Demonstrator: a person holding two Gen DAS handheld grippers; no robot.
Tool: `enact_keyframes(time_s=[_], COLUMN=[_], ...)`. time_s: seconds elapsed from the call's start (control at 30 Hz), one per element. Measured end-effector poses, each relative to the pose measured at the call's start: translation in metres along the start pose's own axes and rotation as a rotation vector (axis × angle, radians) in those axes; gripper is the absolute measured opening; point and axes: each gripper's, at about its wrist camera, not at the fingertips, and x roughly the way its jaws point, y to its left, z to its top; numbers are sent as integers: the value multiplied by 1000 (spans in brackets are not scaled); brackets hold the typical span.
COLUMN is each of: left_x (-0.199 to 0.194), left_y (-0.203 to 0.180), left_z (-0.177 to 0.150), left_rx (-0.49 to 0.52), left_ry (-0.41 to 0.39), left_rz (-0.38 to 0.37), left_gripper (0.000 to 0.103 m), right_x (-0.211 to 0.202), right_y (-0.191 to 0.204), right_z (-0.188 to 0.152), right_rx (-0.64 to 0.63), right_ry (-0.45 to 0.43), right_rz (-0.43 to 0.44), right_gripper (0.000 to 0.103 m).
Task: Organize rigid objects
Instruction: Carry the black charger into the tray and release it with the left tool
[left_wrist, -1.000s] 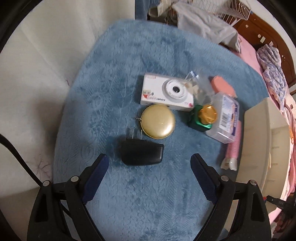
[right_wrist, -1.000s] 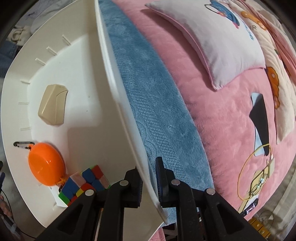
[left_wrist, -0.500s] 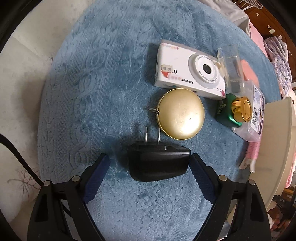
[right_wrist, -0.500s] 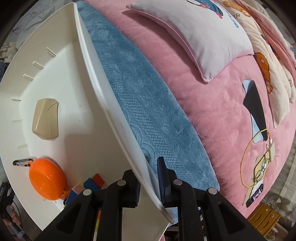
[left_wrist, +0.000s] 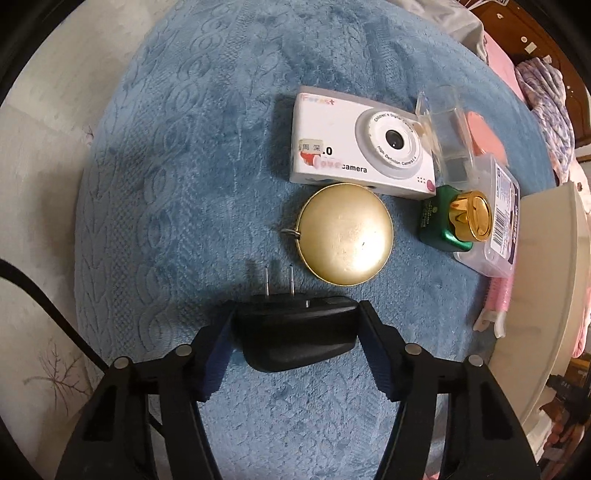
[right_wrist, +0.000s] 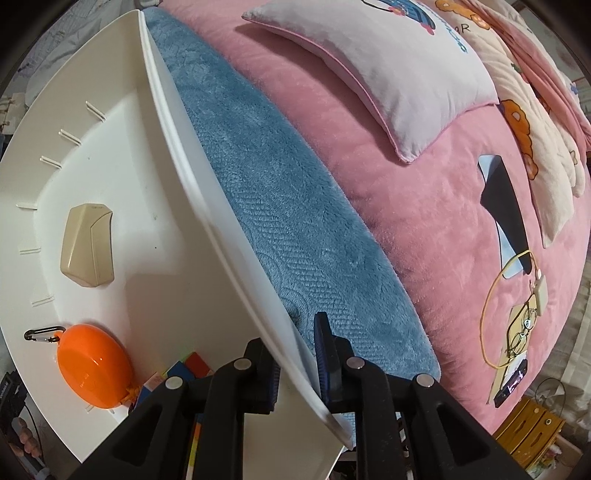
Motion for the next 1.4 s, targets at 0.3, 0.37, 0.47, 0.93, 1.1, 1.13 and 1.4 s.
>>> enact_keyframes(time_s=[0.3,0.37,0.47,0.93,1.1,1.13,1.4], left_x=[-3,-3,-5,-25,-50,-54,-96], left_y=[-7,-9,-11,-63,-105,-111,-148], left_z=[-13,-18,-27,-95,-120,-124,-145], left_rx=[-9,-13,-36,-84,-34,-28,52], left_ry=[12,14,19,-22,-143,-165,-378], left_rz=[6,15,29,109,111,105,30], left_gripper=[66,66,66,66,66,66,66], right_x=[-1,-1,0,2,1,1,-1], right_y=[-2,-2,0,12,14,13,2], right_z=[0,0,1,-2,-4,-4,-10], right_rx=[-20,-38,-73,-351,-453,-468,-569], right_ry=[-7,-6,0,24,28,29,28], right_rz=[12,19,28,80,99,107,172], right_gripper=[17,17,17,17,17,17,16])
